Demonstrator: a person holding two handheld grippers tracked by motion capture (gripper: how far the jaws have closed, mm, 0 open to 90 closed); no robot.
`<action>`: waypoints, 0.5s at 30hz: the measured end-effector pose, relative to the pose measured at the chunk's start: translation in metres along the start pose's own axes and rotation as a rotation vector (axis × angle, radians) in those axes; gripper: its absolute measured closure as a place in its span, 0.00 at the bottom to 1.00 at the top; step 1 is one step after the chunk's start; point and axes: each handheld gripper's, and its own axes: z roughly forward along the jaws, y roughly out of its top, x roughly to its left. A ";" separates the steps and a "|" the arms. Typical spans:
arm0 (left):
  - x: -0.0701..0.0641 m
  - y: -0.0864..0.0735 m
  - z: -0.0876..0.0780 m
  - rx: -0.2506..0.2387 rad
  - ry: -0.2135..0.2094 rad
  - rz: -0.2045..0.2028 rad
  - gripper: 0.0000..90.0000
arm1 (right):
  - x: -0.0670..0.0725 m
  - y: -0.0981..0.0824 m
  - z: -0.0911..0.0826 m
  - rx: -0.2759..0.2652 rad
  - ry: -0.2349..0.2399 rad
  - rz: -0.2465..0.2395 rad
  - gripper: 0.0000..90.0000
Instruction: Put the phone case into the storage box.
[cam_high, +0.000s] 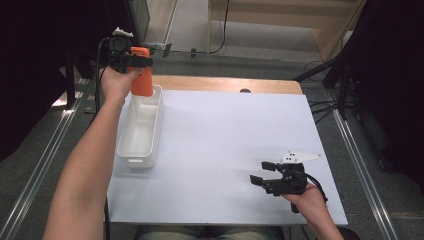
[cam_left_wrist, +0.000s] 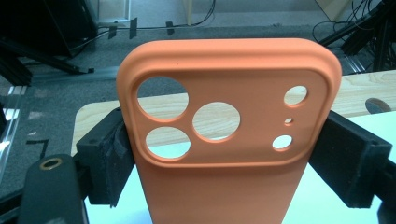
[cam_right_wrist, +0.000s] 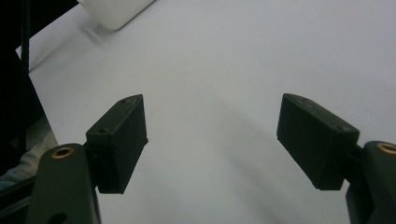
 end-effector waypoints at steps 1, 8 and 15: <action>0.000 -0.001 0.000 0.002 -0.002 0.001 0.17 | 0.000 0.000 0.000 -0.001 -0.001 0.000 0.26; 0.005 -0.008 0.005 -0.010 -0.003 -0.019 0.17 | 0.000 0.000 0.000 -0.003 0.004 -0.004 0.26; 0.003 -0.016 0.012 -0.005 -0.010 -0.022 0.17 | 0.000 0.000 0.001 -0.001 0.005 -0.002 0.26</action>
